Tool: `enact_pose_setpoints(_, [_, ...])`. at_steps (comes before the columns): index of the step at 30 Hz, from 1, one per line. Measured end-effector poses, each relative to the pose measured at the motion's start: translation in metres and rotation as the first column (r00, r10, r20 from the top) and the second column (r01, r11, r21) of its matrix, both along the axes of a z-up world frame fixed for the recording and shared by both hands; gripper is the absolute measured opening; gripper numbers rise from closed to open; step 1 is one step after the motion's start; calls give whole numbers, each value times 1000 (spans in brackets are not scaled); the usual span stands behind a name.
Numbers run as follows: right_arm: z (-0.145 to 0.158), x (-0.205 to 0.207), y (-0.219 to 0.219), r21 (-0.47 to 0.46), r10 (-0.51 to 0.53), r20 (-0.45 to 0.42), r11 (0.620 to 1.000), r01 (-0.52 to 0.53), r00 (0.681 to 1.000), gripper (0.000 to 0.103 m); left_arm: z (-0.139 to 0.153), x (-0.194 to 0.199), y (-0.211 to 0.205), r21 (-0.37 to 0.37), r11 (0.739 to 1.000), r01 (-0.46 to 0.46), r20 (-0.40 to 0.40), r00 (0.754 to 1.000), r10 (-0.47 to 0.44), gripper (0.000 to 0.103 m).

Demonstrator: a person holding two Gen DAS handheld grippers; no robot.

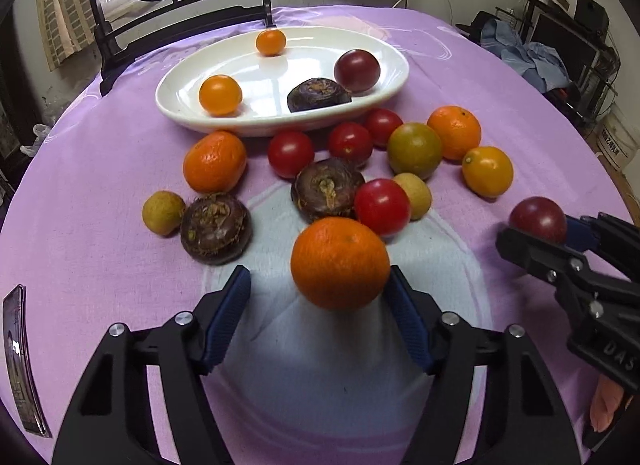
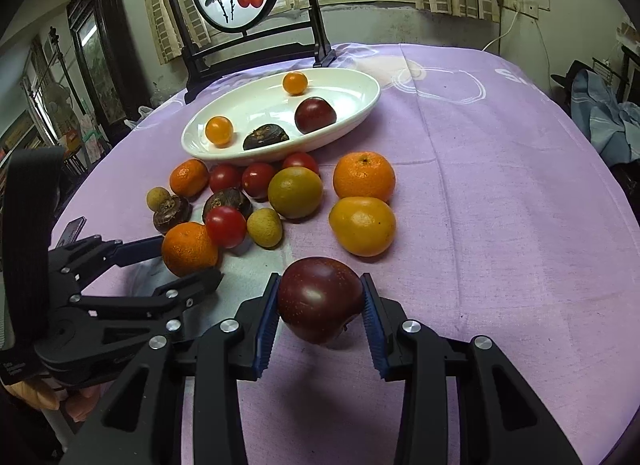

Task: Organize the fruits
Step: 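Grasp a tangerine with the left tool while the right tool grasps a dark tomato, release both onto plate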

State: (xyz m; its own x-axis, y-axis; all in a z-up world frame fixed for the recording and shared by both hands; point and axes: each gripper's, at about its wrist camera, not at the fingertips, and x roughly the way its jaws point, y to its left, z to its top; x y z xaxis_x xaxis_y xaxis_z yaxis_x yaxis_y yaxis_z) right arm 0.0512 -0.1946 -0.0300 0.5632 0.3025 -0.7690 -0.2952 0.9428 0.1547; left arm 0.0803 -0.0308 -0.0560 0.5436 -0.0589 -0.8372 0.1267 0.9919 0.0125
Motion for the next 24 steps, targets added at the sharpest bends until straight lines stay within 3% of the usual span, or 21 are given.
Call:
enact_pose_setpoints(3, [0, -1, 1, 4, 10, 2, 1000, -10, 1000, 40, 3, 3, -3, -27, 999, 25, 3, 1000, -25, 43])
enact_pose_setpoints(6, [1, -3, 3, 7, 19, 12, 1000, -19, 1000, 40, 7, -1, -7, -15, 999, 42, 6, 999, -42, 43])
enact_pose_setpoints(9, [2, -2, 1, 35, 17, 16, 999, -18, 1000, 40, 16, -9, 0, -70, 997, 44, -6, 999, -45, 43])
enact_pose_setpoints(15, [24, -5, -1, 106, 4, 52, 994, -9, 999, 40, 62, -18, 17, -70, 996, 61, 88, 995, -55, 43])
enact_pose_setpoints(20, [56, 13, 18, 70, 60, 99, 995, -67, 993, 39, 93, 15, 35, -55, 998, 16, 146, 989, -8, 43])
enact_pose_setpoints(24, [70, 51, 42, 12, 84, 133, 996, -86, 988, 40, 100, 61, 54, -70, 996, -58, 147, 987, 68, 43])
